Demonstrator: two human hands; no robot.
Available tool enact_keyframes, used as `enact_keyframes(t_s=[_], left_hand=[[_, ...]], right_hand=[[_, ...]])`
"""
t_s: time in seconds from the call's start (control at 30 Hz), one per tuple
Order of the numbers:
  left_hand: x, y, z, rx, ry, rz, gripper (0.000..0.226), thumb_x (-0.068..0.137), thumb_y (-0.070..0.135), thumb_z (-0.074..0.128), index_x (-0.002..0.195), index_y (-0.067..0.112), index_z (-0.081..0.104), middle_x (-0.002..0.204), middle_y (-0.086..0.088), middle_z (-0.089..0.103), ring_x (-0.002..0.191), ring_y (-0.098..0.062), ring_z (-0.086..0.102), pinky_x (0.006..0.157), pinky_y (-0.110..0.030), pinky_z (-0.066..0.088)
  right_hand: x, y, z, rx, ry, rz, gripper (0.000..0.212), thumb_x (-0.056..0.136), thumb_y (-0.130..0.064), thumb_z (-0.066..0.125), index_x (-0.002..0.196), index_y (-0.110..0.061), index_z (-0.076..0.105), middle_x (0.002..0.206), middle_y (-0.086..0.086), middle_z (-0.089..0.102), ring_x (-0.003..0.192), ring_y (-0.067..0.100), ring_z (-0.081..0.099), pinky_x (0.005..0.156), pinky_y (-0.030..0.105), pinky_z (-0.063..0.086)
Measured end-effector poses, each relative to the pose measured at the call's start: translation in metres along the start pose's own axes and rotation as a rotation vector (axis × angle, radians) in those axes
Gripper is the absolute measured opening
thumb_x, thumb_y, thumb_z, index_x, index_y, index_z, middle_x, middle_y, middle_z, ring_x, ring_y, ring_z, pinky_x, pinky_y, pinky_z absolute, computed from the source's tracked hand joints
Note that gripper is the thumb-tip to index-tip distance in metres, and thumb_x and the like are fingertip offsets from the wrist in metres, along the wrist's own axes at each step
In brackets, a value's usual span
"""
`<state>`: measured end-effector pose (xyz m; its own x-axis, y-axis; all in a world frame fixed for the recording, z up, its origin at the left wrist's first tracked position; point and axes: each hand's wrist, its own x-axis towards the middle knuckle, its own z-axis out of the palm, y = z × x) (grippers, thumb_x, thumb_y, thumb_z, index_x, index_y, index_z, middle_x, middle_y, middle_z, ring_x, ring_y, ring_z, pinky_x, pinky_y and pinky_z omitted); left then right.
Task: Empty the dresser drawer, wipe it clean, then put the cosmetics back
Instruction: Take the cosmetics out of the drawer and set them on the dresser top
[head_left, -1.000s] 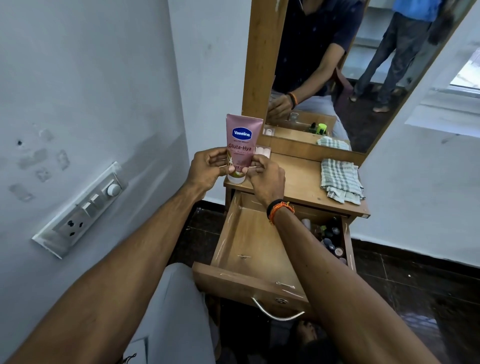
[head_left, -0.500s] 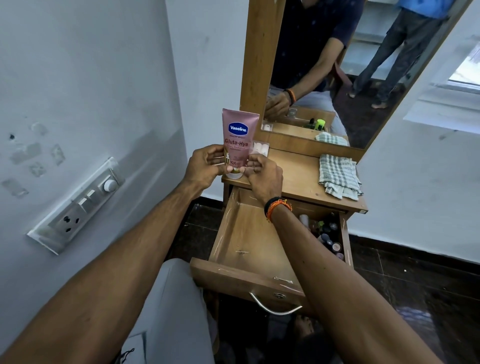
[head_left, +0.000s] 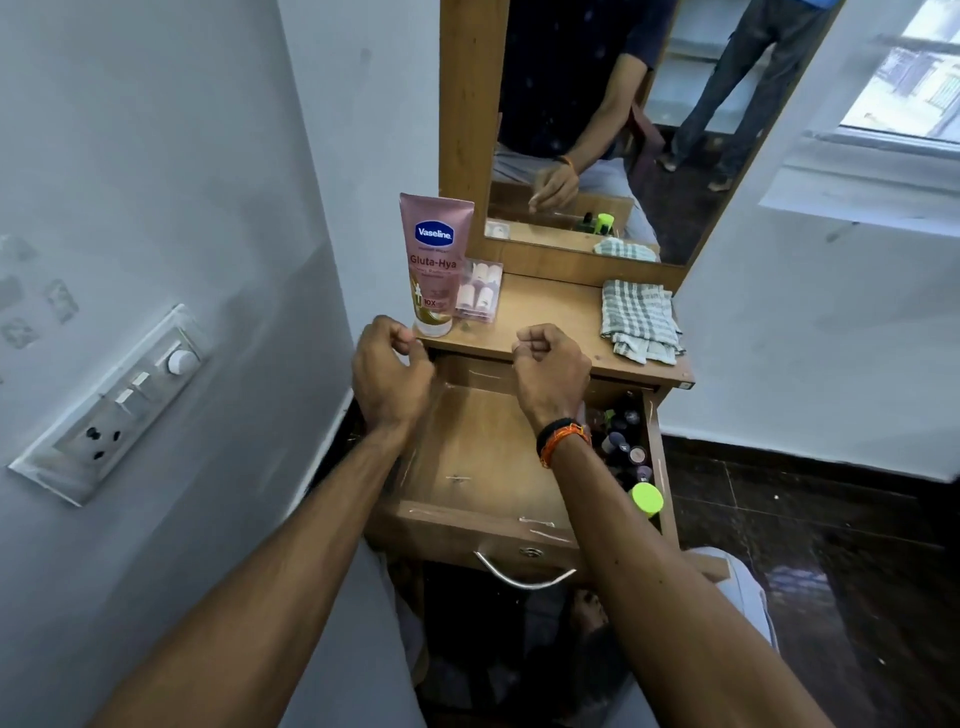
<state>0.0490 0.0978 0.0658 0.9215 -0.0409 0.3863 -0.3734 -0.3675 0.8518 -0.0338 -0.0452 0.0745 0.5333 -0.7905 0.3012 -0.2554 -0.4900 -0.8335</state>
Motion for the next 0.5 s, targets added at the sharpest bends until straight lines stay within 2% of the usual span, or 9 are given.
enact_keyframes(t_s=[0.07,0.1,0.2,0.27,0.33,0.4,0.5], left_hand=[[-0.015,0.007,0.01,0.031,-0.102,0.053,0.01,0.082,0.006,0.066,0.083,0.013,0.059,0.081,0.002,0.062,0.073,-0.012,0.057,0.057,-0.021,0.042],[-0.021,0.009,0.016,0.04,-0.172,0.059,0.011,0.082,0.005,0.067,0.082,0.014,0.059,0.08,0.003,0.062,0.072,-0.009,0.057,0.058,-0.02,0.042],[-0.037,0.014,0.034,0.044,-0.487,0.009,0.013,0.082,0.007,0.072,0.08,0.017,0.064,0.077,0.007,0.066,0.074,-0.004,0.061,0.066,-0.026,0.052],[-0.044,0.015,0.046,0.059,-0.739,0.003,0.013,0.082,0.009,0.075,0.08,0.019,0.067,0.078,0.01,0.067,0.076,-0.001,0.062,0.073,-0.027,0.054],[-0.053,0.018,0.057,0.073,-0.918,0.001,0.012,0.081,0.008,0.074,0.083,0.018,0.069,0.078,0.008,0.068,0.076,-0.006,0.063,0.075,-0.03,0.054],[-0.06,0.022,0.068,0.1,-1.005,-0.006,0.012,0.081,0.005,0.071,0.087,0.015,0.071,0.08,0.005,0.07,0.079,-0.011,0.065,0.077,-0.032,0.055],[-0.068,0.027,0.08,0.108,-1.011,-0.068,0.013,0.082,0.004,0.069,0.092,0.01,0.074,0.086,-0.003,0.075,0.085,-0.018,0.071,0.077,-0.033,0.058]], right_hand=[[0.0,0.009,-0.014,-0.052,0.007,0.031,0.01,0.087,-0.011,0.071,0.093,-0.019,0.072,0.088,-0.008,0.067,0.08,0.002,0.06,0.077,0.009,0.049],[0.002,0.013,-0.021,-0.091,-0.001,0.06,0.009,0.086,-0.01,0.071,0.09,-0.018,0.072,0.088,-0.006,0.068,0.081,0.005,0.06,0.078,0.016,0.052],[0.01,0.027,-0.043,-0.236,-0.077,0.192,0.011,0.087,-0.01,0.065,0.082,-0.013,0.074,0.087,0.003,0.072,0.085,0.017,0.065,0.079,0.03,0.056],[0.014,0.037,-0.055,-0.355,-0.152,0.279,0.014,0.089,-0.012,0.063,0.083,-0.01,0.075,0.087,0.009,0.073,0.084,0.023,0.067,0.073,0.029,0.055],[0.016,0.045,-0.064,-0.456,-0.212,0.34,0.013,0.088,-0.015,0.065,0.088,-0.01,0.076,0.093,0.012,0.073,0.087,0.028,0.068,0.075,0.032,0.056],[0.017,0.051,-0.068,-0.521,-0.264,0.354,0.013,0.086,-0.017,0.066,0.093,-0.01,0.075,0.098,0.014,0.072,0.092,0.031,0.067,0.079,0.033,0.056],[0.014,0.056,-0.067,-0.588,-0.343,0.334,0.018,0.088,-0.024,0.064,0.093,-0.009,0.074,0.097,0.014,0.072,0.09,0.031,0.067,0.075,0.032,0.054]])
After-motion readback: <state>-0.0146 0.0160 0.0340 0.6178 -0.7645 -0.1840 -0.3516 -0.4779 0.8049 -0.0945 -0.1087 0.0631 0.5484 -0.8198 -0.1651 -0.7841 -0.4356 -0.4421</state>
